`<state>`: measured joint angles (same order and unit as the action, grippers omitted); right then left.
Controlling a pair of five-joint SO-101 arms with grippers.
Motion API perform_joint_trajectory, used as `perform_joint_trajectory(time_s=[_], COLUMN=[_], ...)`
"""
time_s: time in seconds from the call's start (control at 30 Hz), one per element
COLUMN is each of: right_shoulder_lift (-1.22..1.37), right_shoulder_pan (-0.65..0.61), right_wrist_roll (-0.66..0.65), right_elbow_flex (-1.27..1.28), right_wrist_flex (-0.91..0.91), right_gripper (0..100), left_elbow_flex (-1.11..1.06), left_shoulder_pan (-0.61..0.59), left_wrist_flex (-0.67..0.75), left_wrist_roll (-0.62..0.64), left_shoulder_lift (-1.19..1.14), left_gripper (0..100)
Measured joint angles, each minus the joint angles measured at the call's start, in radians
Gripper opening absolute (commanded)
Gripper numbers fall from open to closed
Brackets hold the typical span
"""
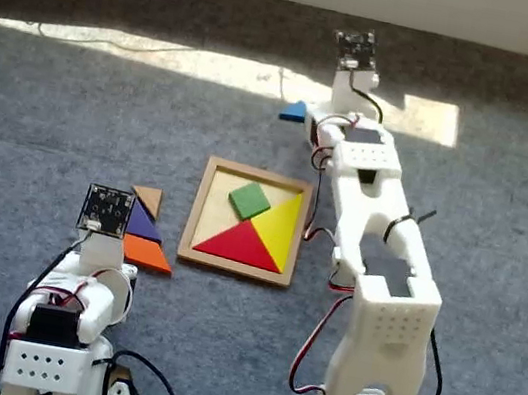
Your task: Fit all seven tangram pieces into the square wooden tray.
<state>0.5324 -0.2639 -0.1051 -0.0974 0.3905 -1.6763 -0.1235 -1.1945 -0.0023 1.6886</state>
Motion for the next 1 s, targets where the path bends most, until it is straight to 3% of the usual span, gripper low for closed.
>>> perform_joint_trajectory(time_s=[0.3, 0.47, 0.67, 1.0], right_shoulder_lift=[0.000, 0.071, 0.267, 0.313], right_shoulder_pan=[-0.009, -0.018, -0.017, -0.023], right_wrist_roll=[0.000, 0.000, 0.000, 0.000], right_elbow_flex=[0.233, 0.267, 0.124, 0.041], right_wrist_flex=[-0.473, -0.631, -0.667, -0.674], right_gripper=[0.5, 0.5, 0.5, 0.5], left_elbow_flex=[0.000, 0.000, 0.000, 0.000], left_shoulder_pan=[0.000, 0.000, 0.000, 0.000], left_wrist_flex=[0.000, 0.000, 0.000, 0.000], left_wrist_roll=[0.000, 0.000, 0.000, 0.000], left_shoulder_lift=[0.000, 0.000, 0.000, 0.000], left_gripper=[1, 1, 1, 1])
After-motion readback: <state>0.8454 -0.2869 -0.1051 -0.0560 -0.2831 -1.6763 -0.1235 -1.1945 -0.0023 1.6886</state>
